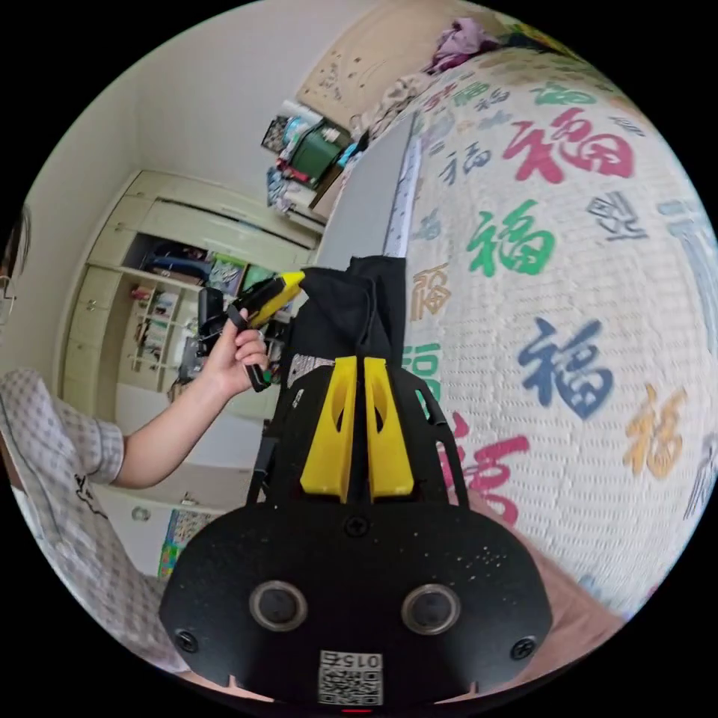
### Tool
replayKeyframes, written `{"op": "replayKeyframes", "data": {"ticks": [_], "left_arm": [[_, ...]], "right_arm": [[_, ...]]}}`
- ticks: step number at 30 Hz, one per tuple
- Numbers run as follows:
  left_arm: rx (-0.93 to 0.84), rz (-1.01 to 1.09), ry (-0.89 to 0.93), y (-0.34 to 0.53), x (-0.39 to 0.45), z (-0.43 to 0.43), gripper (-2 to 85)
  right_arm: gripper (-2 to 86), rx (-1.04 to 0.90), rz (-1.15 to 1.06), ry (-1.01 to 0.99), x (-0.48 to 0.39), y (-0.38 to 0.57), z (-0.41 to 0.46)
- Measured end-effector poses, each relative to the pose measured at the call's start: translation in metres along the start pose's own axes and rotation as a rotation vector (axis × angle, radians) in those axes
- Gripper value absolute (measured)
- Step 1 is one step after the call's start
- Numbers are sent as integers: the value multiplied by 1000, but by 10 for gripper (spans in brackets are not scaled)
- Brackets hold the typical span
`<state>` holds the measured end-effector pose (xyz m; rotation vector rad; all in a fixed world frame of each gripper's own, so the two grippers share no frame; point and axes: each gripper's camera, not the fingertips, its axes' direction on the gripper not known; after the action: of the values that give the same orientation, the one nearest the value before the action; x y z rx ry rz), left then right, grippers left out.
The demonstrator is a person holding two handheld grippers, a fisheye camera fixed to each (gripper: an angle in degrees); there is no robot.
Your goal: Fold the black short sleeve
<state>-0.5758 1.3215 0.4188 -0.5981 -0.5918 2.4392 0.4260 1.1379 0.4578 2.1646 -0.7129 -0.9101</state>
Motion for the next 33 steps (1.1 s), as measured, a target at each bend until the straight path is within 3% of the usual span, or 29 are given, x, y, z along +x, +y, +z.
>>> {"op": "replayKeyframes", "data": {"ticks": [3,8,14,25,29,33], "left_arm": [[-17,78,65,-20,43,71,-6],[-224,175,19,-16,88,230,-5],[-315,226,-83,6,107,306,-3],[-256,243,-16,13,91,348,16],[-135,221,88,45,76,312,23],[-38,185,-17,111,43,252,22]], "right_arm": [[7,110,136,115,0,30,-11],[5,179,341,223,18,65,-11],[4,130,362,268,24,74,13],[-5,34,384,337,21,78,64],[-6,59,338,369,7,83,75],[-5,58,250,422,-15,87,86]]}}
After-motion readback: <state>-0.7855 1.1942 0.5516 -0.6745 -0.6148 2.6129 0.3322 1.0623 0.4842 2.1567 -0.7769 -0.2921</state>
